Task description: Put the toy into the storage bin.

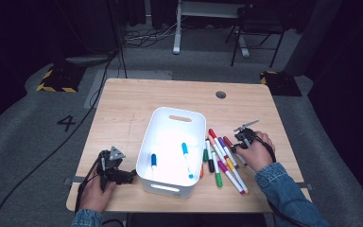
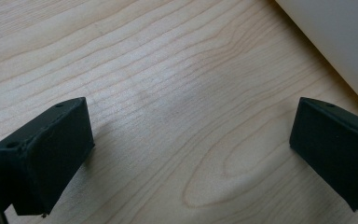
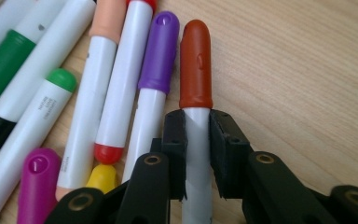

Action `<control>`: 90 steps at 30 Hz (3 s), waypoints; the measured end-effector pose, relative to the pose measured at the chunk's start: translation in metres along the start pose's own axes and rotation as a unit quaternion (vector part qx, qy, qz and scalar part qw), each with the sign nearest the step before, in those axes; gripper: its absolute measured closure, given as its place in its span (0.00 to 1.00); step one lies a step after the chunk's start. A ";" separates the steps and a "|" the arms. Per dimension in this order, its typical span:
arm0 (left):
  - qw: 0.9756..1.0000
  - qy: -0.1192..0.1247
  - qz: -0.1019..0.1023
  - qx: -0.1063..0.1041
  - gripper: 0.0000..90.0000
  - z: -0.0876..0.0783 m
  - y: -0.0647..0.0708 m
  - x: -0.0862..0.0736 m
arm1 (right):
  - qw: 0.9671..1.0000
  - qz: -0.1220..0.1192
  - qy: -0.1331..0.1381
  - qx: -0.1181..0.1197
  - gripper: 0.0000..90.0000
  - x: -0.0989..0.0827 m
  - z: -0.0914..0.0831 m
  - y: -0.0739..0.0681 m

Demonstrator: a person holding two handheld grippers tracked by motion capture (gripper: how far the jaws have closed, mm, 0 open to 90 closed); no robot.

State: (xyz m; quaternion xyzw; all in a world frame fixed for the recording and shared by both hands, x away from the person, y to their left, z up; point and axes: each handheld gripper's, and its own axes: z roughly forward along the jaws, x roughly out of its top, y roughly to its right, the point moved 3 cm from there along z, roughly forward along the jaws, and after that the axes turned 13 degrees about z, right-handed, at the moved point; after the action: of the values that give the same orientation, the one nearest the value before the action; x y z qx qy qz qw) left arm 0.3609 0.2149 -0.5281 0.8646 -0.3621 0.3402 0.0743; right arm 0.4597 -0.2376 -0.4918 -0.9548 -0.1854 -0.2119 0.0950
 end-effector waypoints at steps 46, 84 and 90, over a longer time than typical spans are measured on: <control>1.000 0.012 -0.004 -0.012 0.00 0.000 0.005 0.001 | 0.981 -0.132 0.096 0.106 0.86 0.041 -0.129 -0.109; 1.000 0.001 0.002 -0.002 0.00 0.003 0.006 0.005 | 0.961 -0.188 0.084 0.183 0.86 0.060 -0.113 -0.198; 1.000 0.001 0.003 -0.003 0.00 0.003 0.006 0.005 | 0.962 -0.194 0.071 0.181 0.86 0.056 -0.102 -0.201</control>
State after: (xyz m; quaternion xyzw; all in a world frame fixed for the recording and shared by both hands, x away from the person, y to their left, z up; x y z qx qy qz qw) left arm 0.3604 0.2066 -0.5281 0.8631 -0.3653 0.3402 0.0762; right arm 0.3902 -0.0634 -0.3553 -0.8497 -0.3953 -0.2570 0.2358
